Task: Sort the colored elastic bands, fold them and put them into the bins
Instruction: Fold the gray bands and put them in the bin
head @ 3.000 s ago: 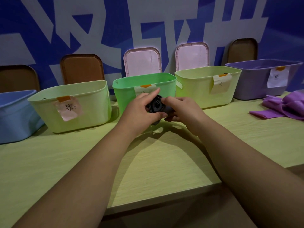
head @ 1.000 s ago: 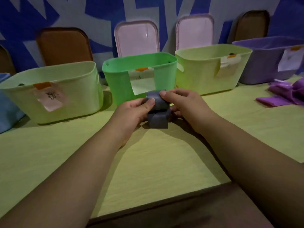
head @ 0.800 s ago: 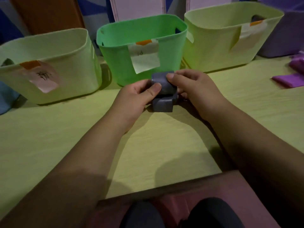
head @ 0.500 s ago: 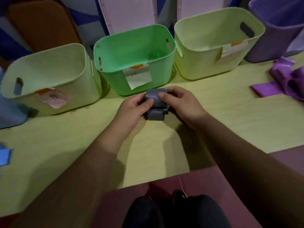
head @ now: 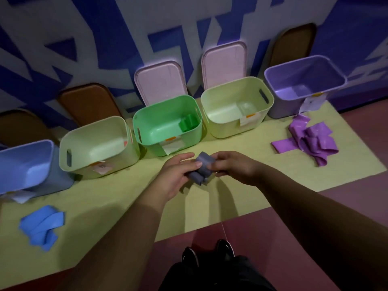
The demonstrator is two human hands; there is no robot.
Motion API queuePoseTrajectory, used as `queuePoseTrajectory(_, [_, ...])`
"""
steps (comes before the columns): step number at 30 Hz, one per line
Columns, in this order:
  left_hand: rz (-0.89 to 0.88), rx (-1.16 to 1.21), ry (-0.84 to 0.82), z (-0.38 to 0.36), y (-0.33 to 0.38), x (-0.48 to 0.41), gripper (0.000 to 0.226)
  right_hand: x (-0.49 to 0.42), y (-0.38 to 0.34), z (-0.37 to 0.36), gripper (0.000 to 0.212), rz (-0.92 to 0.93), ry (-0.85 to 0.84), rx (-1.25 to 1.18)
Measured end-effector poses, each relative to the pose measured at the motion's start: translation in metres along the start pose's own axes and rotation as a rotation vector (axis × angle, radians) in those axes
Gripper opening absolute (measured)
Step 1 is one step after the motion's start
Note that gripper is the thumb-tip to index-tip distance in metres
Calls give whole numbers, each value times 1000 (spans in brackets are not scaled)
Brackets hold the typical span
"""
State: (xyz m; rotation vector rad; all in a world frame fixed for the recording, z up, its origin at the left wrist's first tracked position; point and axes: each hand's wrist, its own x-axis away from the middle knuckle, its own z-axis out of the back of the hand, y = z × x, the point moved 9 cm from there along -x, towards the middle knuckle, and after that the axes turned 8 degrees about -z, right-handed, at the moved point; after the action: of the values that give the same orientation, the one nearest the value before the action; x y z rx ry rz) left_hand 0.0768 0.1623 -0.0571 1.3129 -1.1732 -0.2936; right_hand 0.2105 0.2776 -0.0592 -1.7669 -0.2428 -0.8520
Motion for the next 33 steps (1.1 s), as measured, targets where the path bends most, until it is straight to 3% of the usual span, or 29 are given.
queuePoseTrajectory(3, [-21, -43, -84, -17, 38, 4, 58, 28, -42, 7, 45, 29, 30, 151])
queuePoseTrajectory(5, [-43, -69, -113, -27, 64, 6, 67, 43, -70, 11, 40, 66, 86, 225])
queuePoseTrajectory(7, [-74, -66, -111, -34, 86, 7, 61, 55, -94, 20, 28, 106, 182, 267])
queuePoseTrajectory(9, [-98, -34, -79, -39, 104, 8, 49, 66, -114, 25, 21, 143, 253, 226])
queuePoseTrajectory(13, [-86, 129, -32, -41, 116, 9, 61, 72, -136, 24, 18, 188, 323, 65])
queuePoseTrajectory(16, [-47, 258, -37, -36, 112, 7, 34, 61, -140, 18, 20, 186, 362, 12])
queuePoseTrajectory(18, [-29, 304, -18, -27, 110, 4, 32, 54, -140, 11, 20, 176, 398, 15])
queuePoseTrajectory(22, [-19, 295, -7, -10, 112, -7, 37, 46, -142, -1, 17, 150, 442, -28])
queuePoseTrajectory(26, [-21, 284, -35, -9, 116, -18, 27, 44, -143, -1, 20, 141, 475, -42])
queuePoseTrajectory(33, [-24, 253, -84, -69, 129, -47, 35, 62, -145, 59, 25, 126, 558, -52])
